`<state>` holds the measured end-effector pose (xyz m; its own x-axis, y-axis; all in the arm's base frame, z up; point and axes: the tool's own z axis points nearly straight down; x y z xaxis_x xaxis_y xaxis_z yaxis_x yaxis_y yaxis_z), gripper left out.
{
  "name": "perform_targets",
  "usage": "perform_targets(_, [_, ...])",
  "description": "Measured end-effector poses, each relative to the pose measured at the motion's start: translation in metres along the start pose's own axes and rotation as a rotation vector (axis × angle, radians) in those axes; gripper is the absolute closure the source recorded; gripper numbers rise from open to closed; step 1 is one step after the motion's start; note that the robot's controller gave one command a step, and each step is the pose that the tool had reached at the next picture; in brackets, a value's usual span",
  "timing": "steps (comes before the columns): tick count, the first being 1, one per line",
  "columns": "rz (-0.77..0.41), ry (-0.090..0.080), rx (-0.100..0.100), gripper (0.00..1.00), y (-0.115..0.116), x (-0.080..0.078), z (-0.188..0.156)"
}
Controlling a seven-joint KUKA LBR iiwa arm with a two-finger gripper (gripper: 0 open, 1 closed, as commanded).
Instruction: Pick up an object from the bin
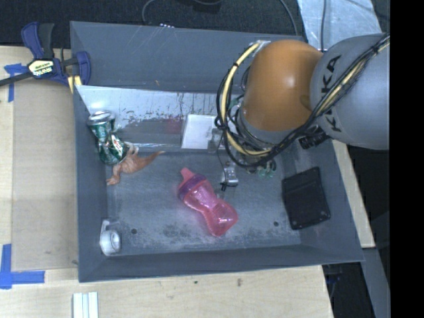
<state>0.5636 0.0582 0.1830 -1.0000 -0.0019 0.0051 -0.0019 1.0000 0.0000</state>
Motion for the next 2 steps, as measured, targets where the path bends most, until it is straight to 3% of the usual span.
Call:
perform_targets(1, [0.001,-0.008,-0.001,0.00,0.000,-0.002,-0.005])
perform_targets(2, [-0.042,-0.014,-0.001,0.00,0.001,0.007,0.040])
